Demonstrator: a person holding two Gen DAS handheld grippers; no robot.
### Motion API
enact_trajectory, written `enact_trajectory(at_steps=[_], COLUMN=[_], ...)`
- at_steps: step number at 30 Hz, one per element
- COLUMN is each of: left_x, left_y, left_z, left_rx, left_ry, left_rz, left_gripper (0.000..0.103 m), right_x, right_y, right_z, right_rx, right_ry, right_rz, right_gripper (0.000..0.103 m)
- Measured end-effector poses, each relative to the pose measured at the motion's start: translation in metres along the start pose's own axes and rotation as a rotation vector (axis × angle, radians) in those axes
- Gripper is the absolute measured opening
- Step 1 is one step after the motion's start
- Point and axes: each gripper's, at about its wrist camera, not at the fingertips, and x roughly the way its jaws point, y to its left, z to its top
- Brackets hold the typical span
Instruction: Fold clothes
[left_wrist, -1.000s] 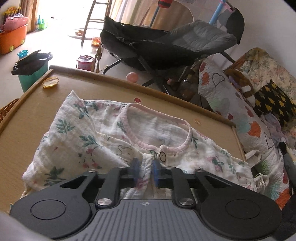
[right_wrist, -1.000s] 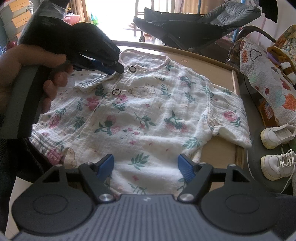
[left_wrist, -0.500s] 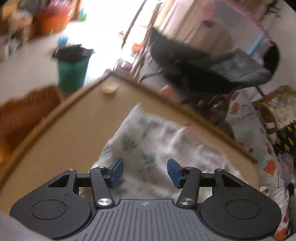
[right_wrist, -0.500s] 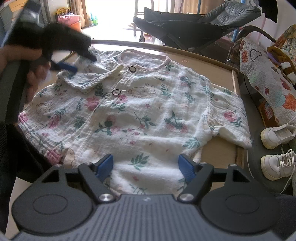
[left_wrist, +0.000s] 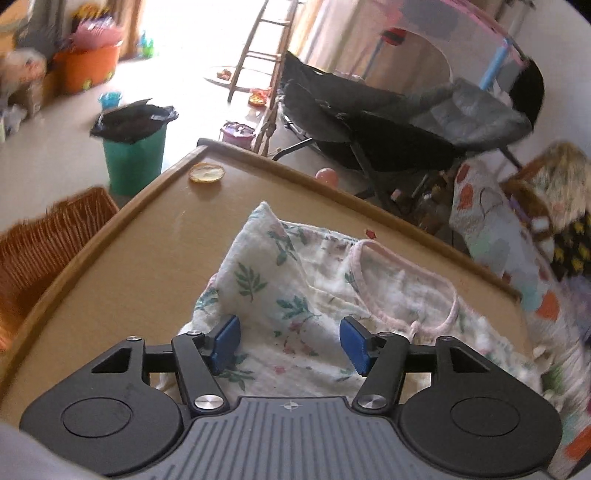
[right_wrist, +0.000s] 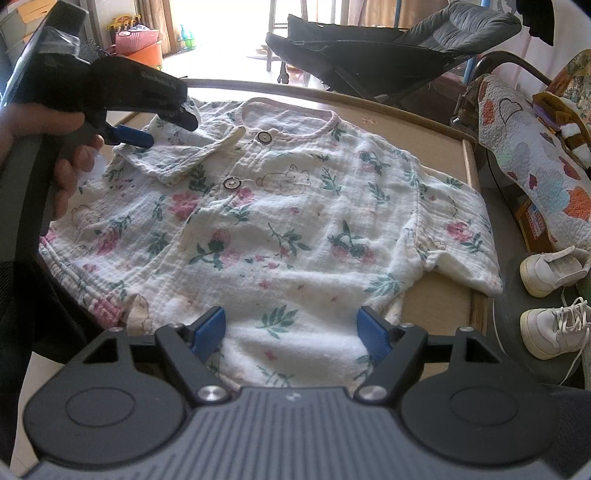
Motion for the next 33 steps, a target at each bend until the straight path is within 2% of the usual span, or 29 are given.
enact_trajectory(at_steps=[4, 8, 14, 21, 26, 33], left_x=[-0.014, -0.034, -0.061, -0.073, -0.065, -0.059], left_y=[0.007, 0.007, 0.015, 0.033, 0.046, 0.06], left_z=[0.002, -0.002, -0.027, -0.059, -0.057, -0.058], left_rx=[-0.069, -0.032, 0.012, 0.072, -0.004, -0.082], left_ry=[-0.023, -0.033, 0.031, 0.037, 0.048, 0.056], left_rz=[-0.058, -0.106, -0.173, -0.157, -0.151, -0.129], left_gripper=[0.062, 0.062, 0.062, 0.063, 0.063, 0.063], right_x=[0.0, 0.0, 0.0, -0.007, -0.025, -0.049], right_y=[0.0, 0.0, 0.0, 0.002, -0.003, -0.043], right_z=[0.0, 0.0, 0.001, 0.006, 0.014, 0.025], right_rx=[0.0, 0.0, 0.003, -0.001, 0.021, 0.185], right_ry=[0.0, 0.002, 0.007, 0.003, -0.039, -0.098], right_rz=[0.0, -0.001, -0.003, -0.019, -0.02, -0.061], right_gripper=[0.078, 0.078, 0.078, 0.077, 0.077, 0.077])
